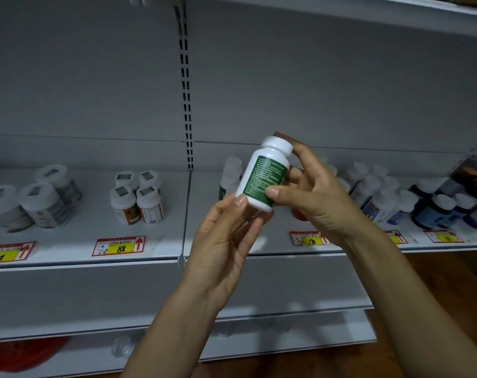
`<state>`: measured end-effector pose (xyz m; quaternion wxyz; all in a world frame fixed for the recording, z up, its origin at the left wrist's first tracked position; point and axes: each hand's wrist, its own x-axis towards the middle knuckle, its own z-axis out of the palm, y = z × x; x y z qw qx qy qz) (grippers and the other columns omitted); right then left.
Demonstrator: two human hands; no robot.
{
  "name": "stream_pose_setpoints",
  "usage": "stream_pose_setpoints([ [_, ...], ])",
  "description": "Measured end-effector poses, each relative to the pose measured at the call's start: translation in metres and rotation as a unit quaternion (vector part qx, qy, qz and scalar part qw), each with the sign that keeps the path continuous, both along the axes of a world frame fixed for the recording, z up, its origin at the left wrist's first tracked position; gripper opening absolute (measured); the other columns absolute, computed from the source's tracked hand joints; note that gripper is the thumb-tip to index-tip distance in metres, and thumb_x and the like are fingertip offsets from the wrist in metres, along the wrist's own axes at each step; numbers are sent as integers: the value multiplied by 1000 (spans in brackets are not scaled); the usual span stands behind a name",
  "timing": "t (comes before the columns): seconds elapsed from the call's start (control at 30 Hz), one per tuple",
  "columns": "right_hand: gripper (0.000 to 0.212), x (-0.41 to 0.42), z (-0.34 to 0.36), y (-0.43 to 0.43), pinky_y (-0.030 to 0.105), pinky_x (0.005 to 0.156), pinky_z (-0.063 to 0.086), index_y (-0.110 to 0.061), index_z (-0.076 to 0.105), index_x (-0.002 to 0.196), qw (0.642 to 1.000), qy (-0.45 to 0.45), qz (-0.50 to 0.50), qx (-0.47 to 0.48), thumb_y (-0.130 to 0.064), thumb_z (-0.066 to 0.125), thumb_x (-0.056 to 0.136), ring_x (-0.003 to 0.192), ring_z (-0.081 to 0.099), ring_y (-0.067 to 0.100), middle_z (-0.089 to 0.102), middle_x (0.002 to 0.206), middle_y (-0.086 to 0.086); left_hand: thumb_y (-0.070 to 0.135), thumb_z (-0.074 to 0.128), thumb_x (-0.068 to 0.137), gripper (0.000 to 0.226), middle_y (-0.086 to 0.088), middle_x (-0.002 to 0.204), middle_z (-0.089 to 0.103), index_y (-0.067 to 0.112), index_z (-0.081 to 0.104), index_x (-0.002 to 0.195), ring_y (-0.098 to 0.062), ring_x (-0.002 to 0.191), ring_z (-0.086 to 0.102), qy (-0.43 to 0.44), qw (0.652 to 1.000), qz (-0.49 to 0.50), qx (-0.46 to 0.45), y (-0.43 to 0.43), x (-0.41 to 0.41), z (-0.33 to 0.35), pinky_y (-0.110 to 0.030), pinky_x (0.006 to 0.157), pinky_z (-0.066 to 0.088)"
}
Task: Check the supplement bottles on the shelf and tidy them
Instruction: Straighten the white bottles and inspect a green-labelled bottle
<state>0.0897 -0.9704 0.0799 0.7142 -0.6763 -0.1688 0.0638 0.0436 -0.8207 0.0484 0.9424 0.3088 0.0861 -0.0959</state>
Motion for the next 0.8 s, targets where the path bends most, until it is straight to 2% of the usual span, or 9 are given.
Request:
stream_pose_setpoints([
  [0.1, 75, 0, -2, -2, 12, 53, 48, -28, 42, 133, 1000, -15, 9, 14, 10, 70, 75, 75, 67, 5, 66, 100, 7, 21, 61, 79, 39, -20, 112, 69, 6, 61, 115, -28, 99, 70, 6, 998, -49, -29, 1, 0, 2, -27, 81, 58],
  [0.17, 75, 2, -7, -5, 20, 64, 53, -32, 46, 130, 999, -24, 28, 36, 7, 72, 71, 85, 66, 10, 67, 98, 2, 35, 57, 83, 50, -24, 117, 65, 5, 59, 124, -33, 103, 68, 15, 992, -113, -58, 2, 0, 6, -32, 84, 57],
  [0.27, 74, 5, -11, -9, 32, 78, 55, -34, 47, 131, 996, -24, 61, 54, 1, 71, 70, 98, 62, 19, 65, 107, 3, 37, 57, 83, 57, -25, 111, 67, 1, 56, 128, -30, 88, 72, 39, 984, -147, -93, 1, 4, 8, -29, 76, 59],
  [0.43, 67, 4, -5, -10, 13, 59, 49, -24, 47, 130, 997, -15, 44, 57, 11, 56, 74, 81, 63, 1, 64, 98, -8, 21, 64, 75, 47, -28, 108, 66, 2, 61, 118, -32, 86, 72, 42, 989, -104, -94, 3, 10, 5, -31, 79, 58],
  [0.53, 67, 7, -6, -11, 13, 61, 50, -24, 49, 132, 999, -16, 28, 40, 8, 62, 74, 86, 64, 4, 64, 105, -7, 19, 65, 74, 49, -28, 110, 66, 2, 58, 119, -33, 88, 71, 24, 994, -79, -76, 5, 11, 6, -30, 78, 59],
  [0.6, 66, 10, -6, -12, 20, 76, 51, -27, 52, 132, 1000, -17, 12, 14, -5, 72, 73, 98, 63, 11, 64, 115, -4, 18, 66, 71, 47, -24, 112, 67, 5, 57, 116, -32, 91, 71, -11, 999, -36, -28, 2, 12, 5, -29, 76, 59],
  [0.67, 56, 12, -5, -11, 26, 83, 50, -30, 57, 129, 1000, -14, -22, -5, -18, 72, 76, 106, 62, 15, 64, 120, -2, 11, 69, 71, 36, -11, 109, 71, 11, 58, 105, -27, 96, 71, -81, 991, 43, 101, -1, 12, 2, -27, 76, 59],
  [0.73, 40, 13, -3, -9, 29, 83, 52, -31, 62, 122, 998, -14, -66, -12, -25, 70, 83, 103, 66, 14, 68, 116, -2, -2, 72, 74, 36, 5, 102, 71, 18, 58, 100, -14, 98, 69, -174, 939, 140, 261, -1, 14, -4, -23, 76, 57],
  [0.8, 33, 12, -1, -5, 28, 79, 55, -30, 65, 115, 995, -14, -96, -7, -30, 64, 82, 94, 70, 14, 72, 105, -4, -6, 73, 77, 41, 8, 112, 66, 24, 57, 100, -10, 108, 63, -271, 863, 204, 375, 4, 20, -12, -23, 86, 54],
])
